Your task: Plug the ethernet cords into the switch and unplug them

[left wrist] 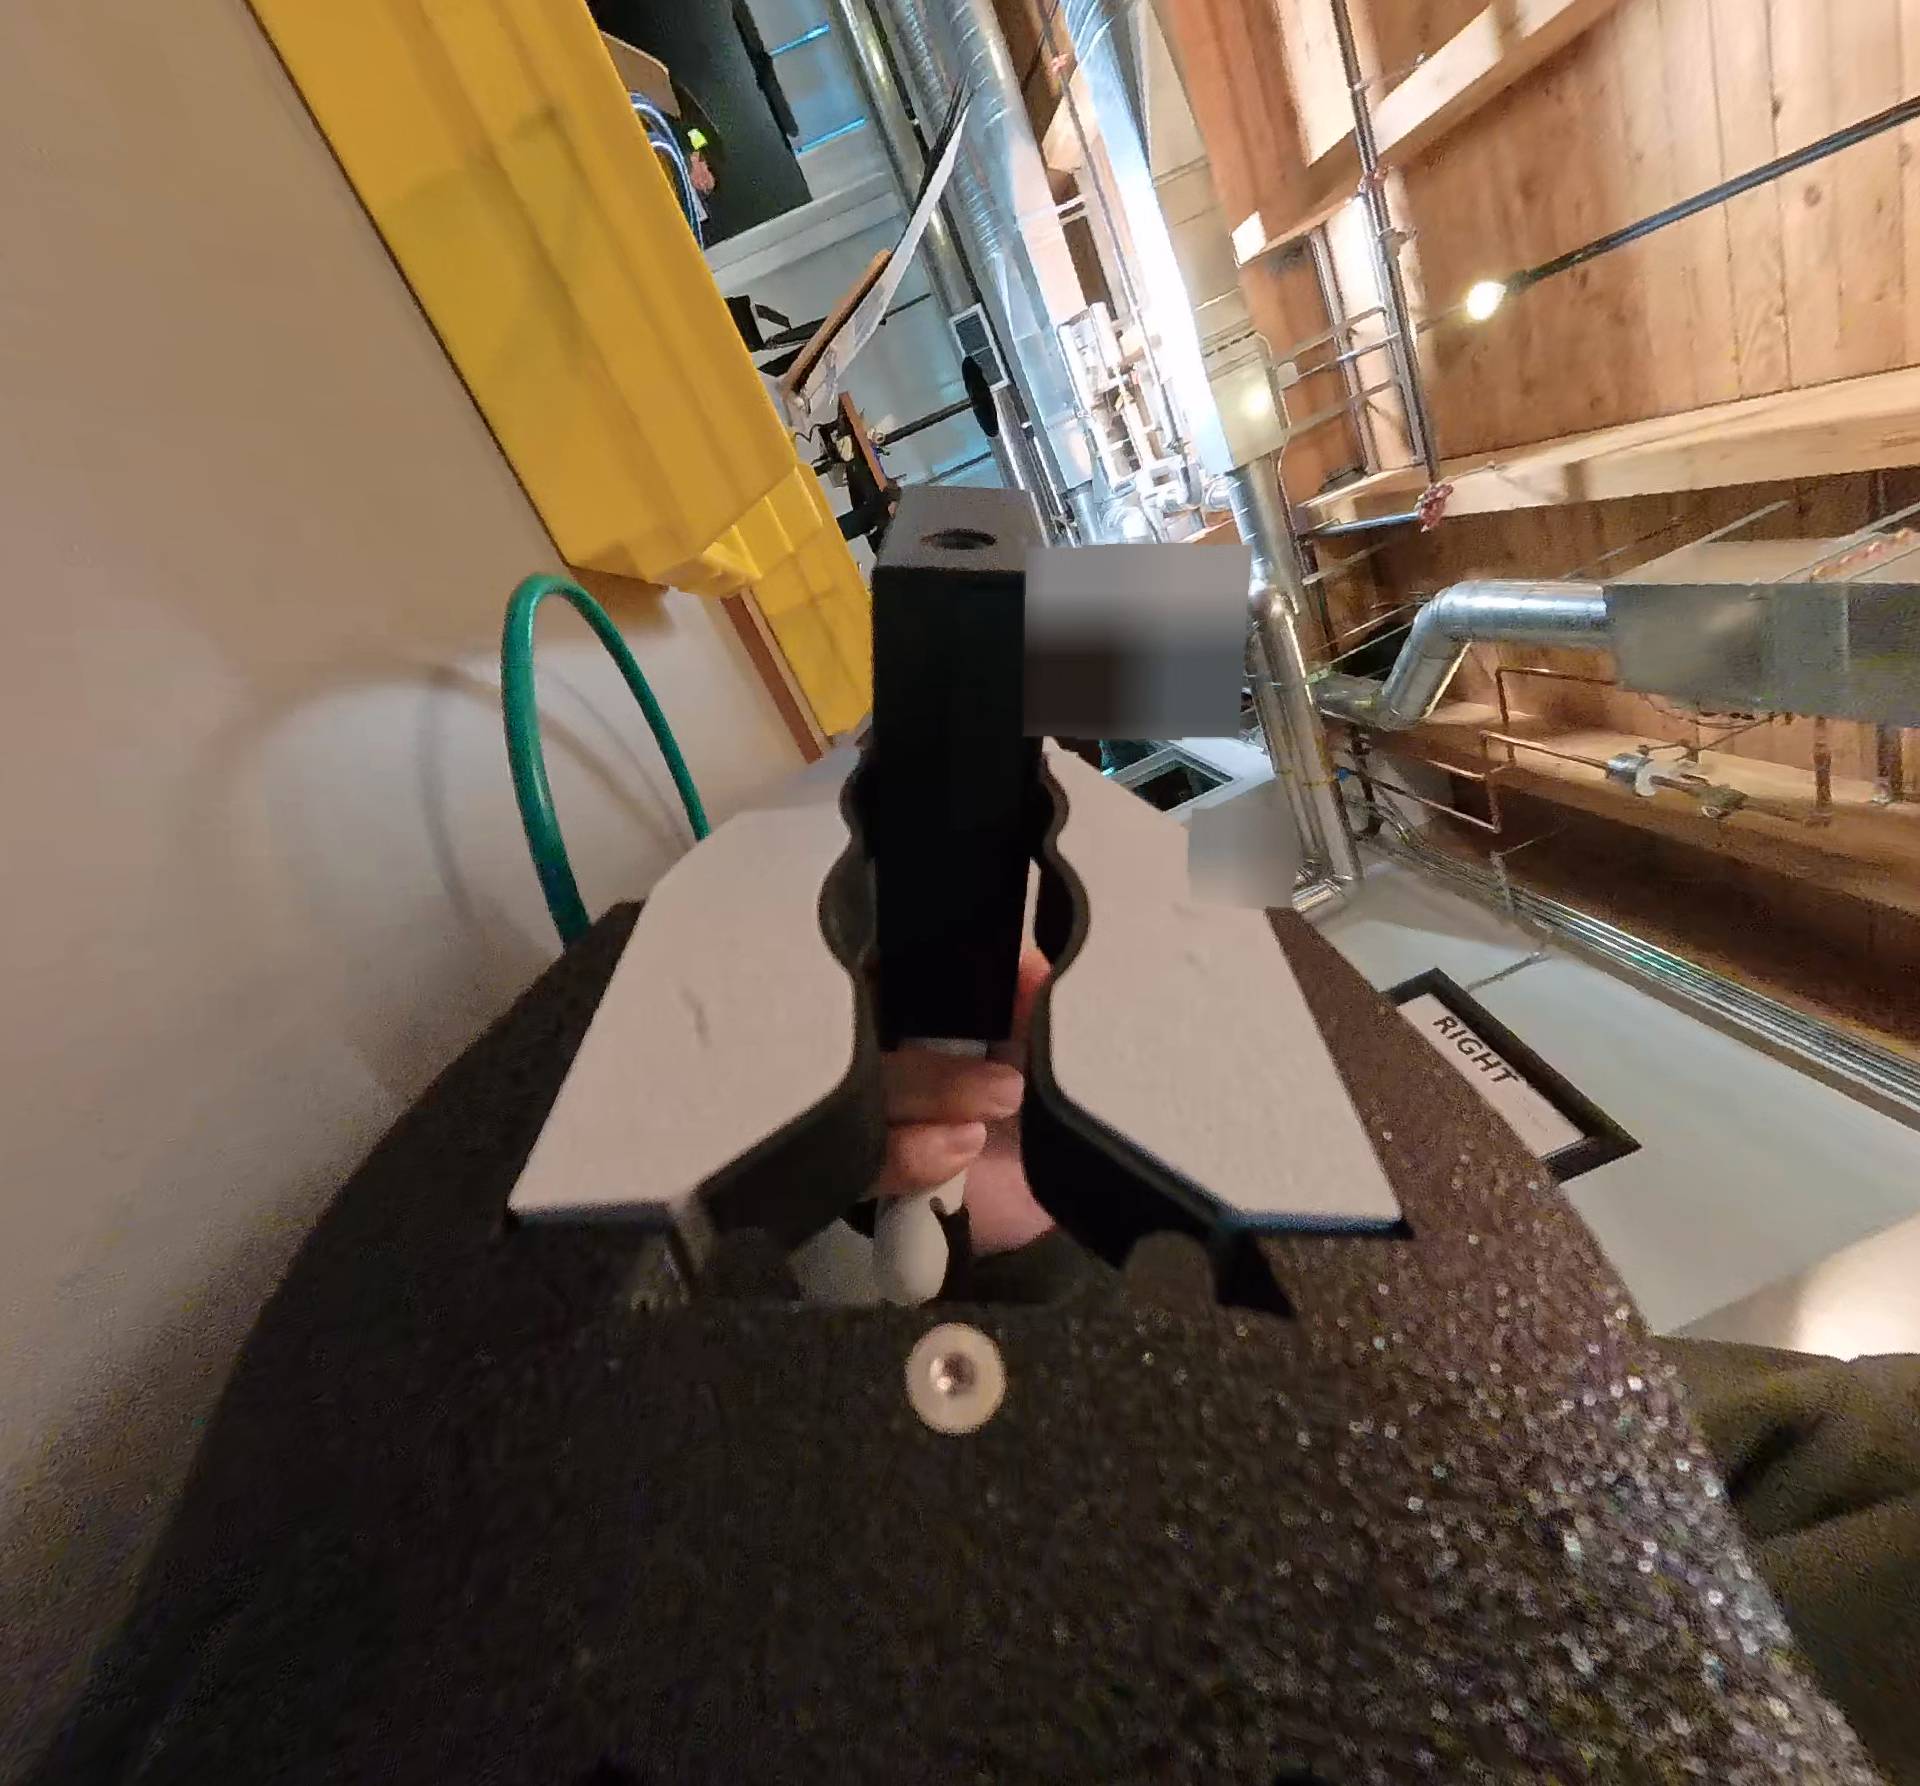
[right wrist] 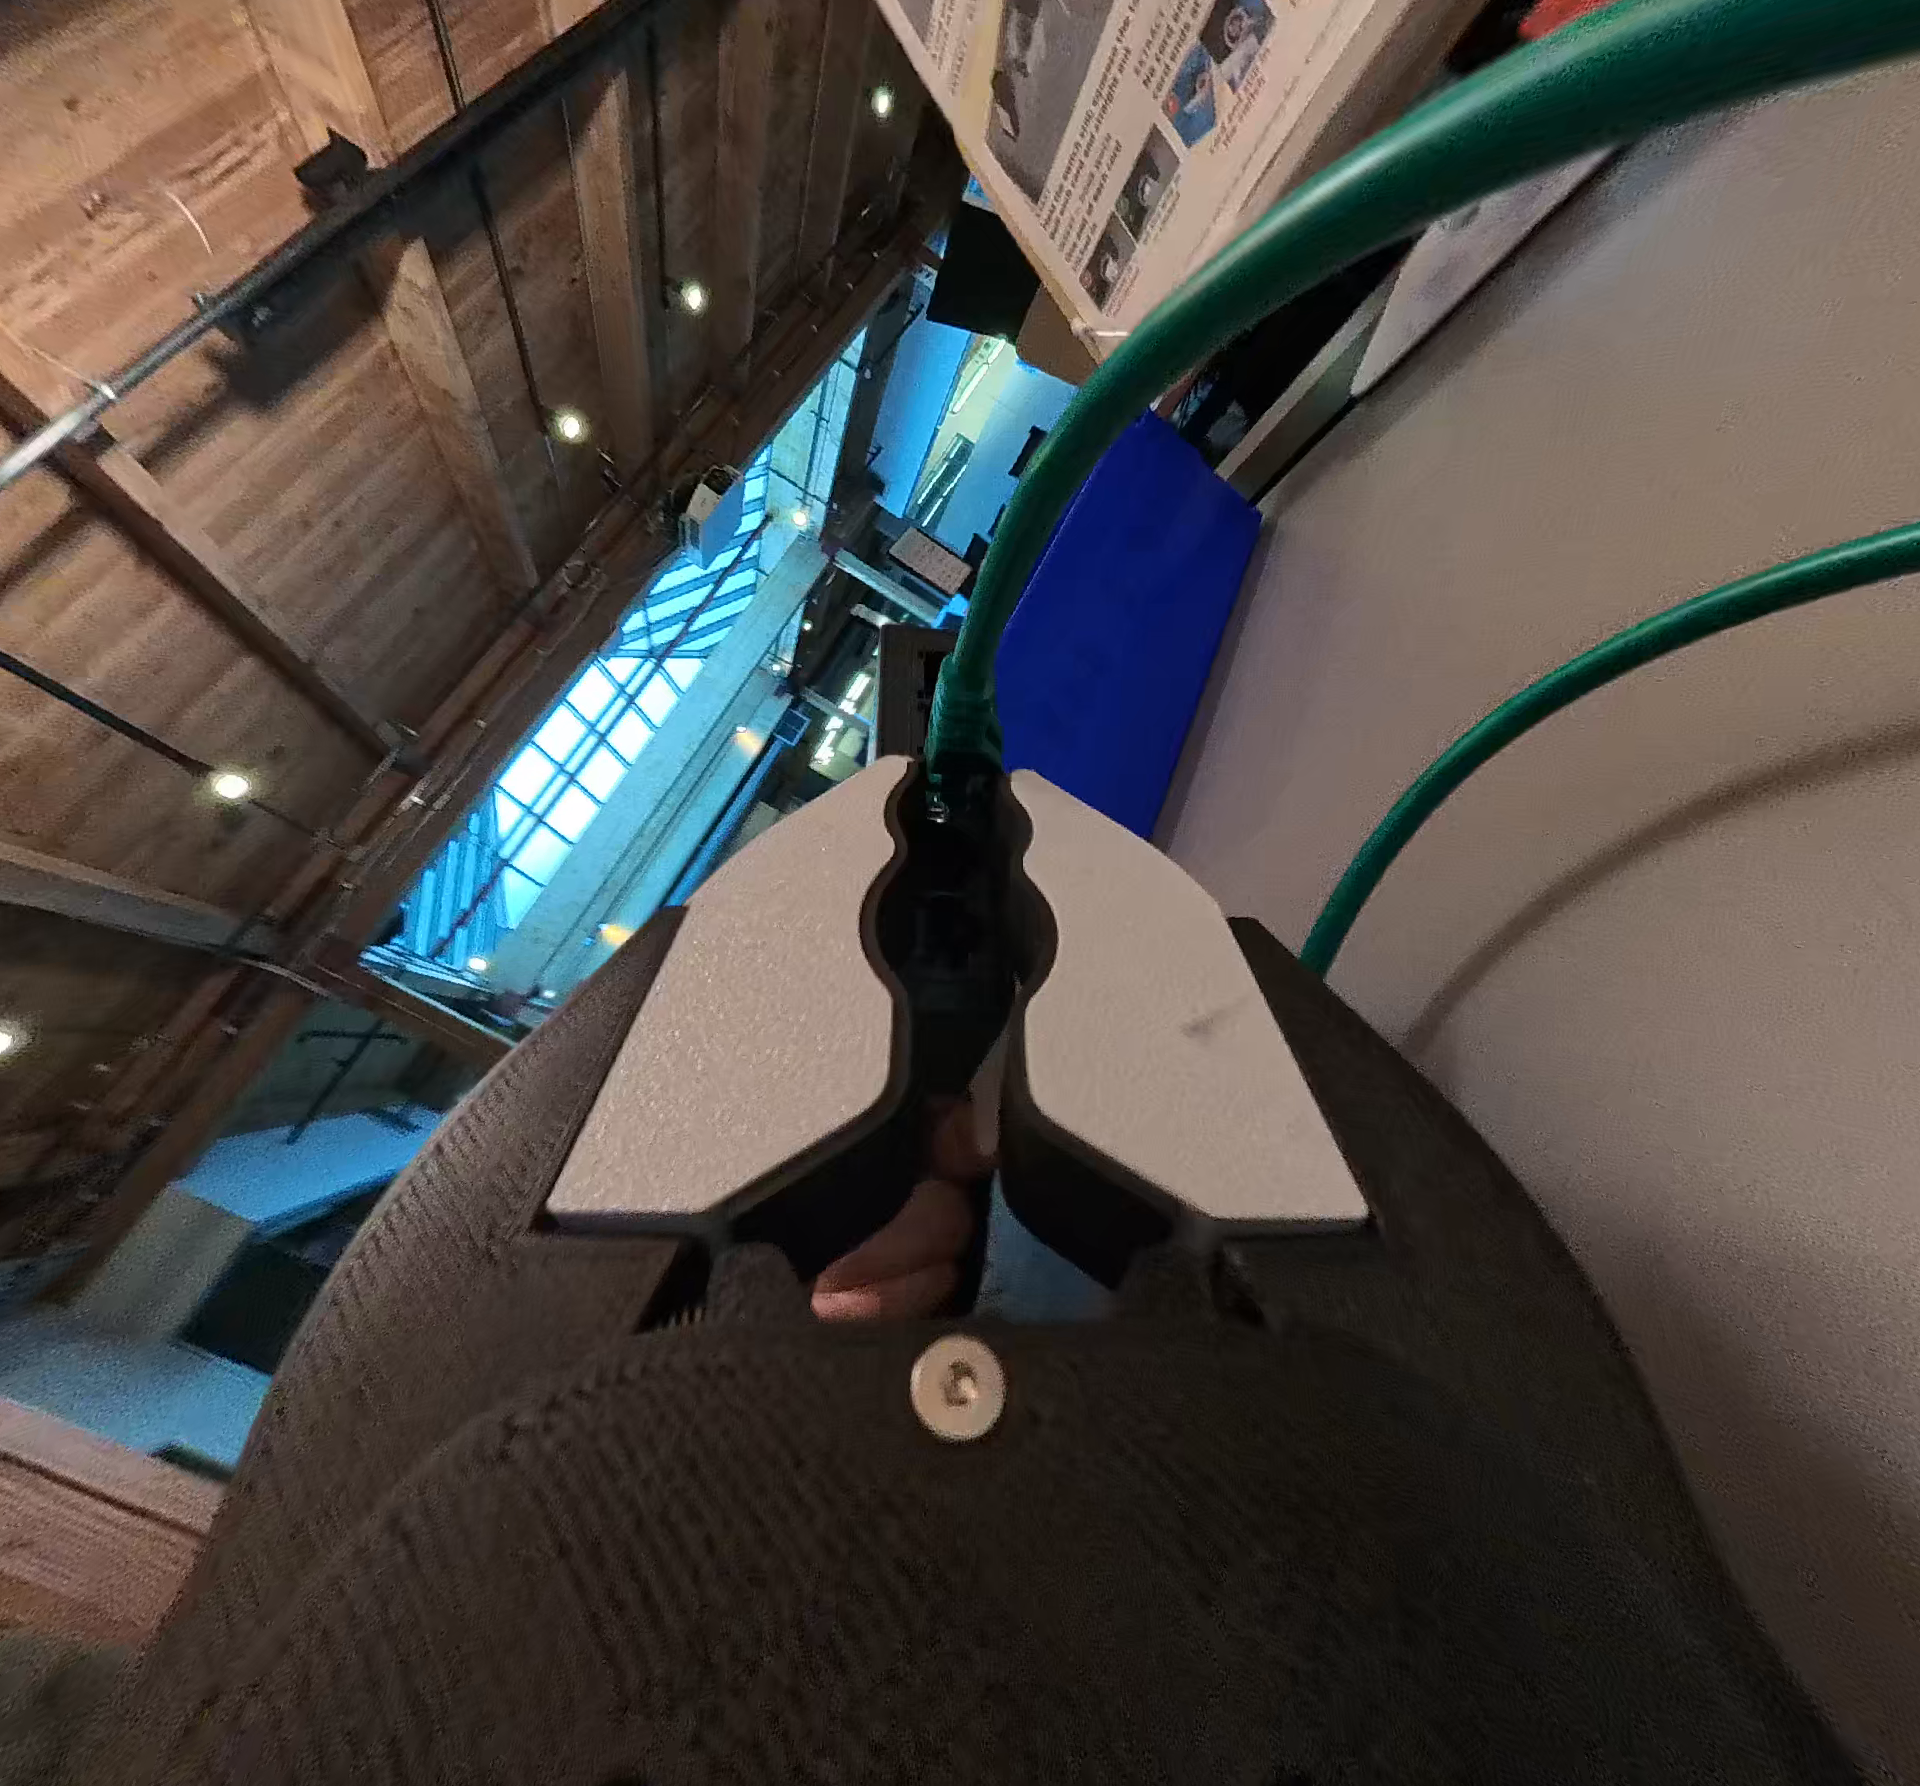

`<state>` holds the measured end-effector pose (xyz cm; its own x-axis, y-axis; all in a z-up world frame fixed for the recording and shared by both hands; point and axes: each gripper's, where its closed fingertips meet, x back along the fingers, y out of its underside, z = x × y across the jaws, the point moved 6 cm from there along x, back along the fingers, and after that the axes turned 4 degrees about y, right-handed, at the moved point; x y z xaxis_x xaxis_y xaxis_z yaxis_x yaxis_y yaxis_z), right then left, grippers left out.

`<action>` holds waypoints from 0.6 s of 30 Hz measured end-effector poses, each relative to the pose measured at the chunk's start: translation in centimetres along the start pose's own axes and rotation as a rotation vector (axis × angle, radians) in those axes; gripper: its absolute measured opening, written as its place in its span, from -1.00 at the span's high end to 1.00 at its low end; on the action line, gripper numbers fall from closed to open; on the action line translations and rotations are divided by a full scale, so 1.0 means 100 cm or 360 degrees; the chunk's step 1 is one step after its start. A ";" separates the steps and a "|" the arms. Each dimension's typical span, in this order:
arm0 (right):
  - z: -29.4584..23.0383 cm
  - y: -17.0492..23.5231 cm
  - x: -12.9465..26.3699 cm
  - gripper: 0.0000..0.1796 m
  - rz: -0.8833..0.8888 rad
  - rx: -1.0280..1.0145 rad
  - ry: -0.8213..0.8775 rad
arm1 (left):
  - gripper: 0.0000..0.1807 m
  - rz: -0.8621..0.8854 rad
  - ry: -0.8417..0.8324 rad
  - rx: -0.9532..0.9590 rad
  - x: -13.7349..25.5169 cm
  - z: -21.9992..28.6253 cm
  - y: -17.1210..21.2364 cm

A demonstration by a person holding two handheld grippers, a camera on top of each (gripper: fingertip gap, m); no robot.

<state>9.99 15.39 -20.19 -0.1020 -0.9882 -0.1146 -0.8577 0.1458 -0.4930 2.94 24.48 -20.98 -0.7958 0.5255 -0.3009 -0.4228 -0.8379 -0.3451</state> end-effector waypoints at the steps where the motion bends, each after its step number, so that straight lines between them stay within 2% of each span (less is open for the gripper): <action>1: 0.002 -0.001 0.000 0.86 -0.0002 -0.0046 -0.0024 | 0.70 -0.0010 0.0001 0.0012 -0.001 -0.001 0.000; 9: 0.013 0.008 -0.002 0.85 -0.0056 -0.0211 -0.0035 | 0.70 -0.0076 -0.0065 0.0110 0.007 -0.008 -0.001; 12: 0.016 0.010 -0.006 0.86 -0.0053 -0.0292 -0.0045 | 0.70 -0.0073 -0.0120 0.0077 0.010 -0.009 -0.001; 14: 0.015 0.012 -0.006 0.86 -0.0025 -0.0194 0.0010 | 0.70 -0.0045 -0.0128 0.0048 0.011 -0.009 -0.003; 18: 0.008 0.014 -0.013 0.86 -0.0069 -0.0169 -0.0049 | 0.71 0.0076 -0.0150 -0.0155 0.016 -0.005 -0.007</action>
<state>9.36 16.89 -21.41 -0.0497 -0.9912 -0.1227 -0.9098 0.0956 -0.4040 2.23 26.00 -21.65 -0.8533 0.4651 -0.2358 -0.3430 -0.8412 -0.4181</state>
